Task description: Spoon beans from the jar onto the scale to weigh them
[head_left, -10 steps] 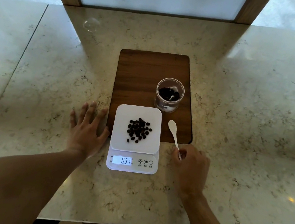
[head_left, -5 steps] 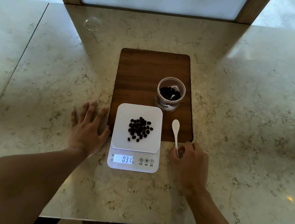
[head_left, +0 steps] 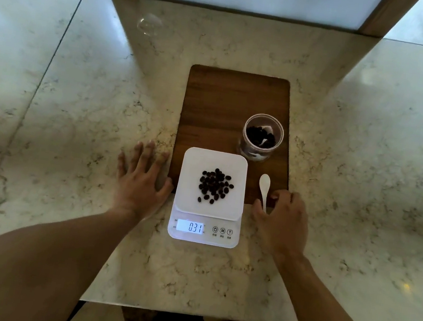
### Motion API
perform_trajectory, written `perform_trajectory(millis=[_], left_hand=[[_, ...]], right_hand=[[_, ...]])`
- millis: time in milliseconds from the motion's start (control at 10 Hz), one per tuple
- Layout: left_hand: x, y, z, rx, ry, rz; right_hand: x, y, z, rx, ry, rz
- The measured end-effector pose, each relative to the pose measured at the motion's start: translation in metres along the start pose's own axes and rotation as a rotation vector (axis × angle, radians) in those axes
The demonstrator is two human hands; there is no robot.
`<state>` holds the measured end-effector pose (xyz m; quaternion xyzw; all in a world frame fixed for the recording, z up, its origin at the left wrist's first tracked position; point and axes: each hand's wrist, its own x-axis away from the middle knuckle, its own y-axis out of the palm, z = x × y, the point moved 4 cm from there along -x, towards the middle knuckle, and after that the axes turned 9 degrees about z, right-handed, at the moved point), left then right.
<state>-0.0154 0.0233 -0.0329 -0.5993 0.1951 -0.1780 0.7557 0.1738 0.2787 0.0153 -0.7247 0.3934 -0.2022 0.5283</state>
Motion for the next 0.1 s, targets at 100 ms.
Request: perform_trajectory(millis=[100], left_hand=[[0.0019,-0.0027,-0.0014,0.011,-0.004,-0.039]], right_hand=[[-0.0052,-0.0027,-0.0051,0.014,0.053,-0.038]])
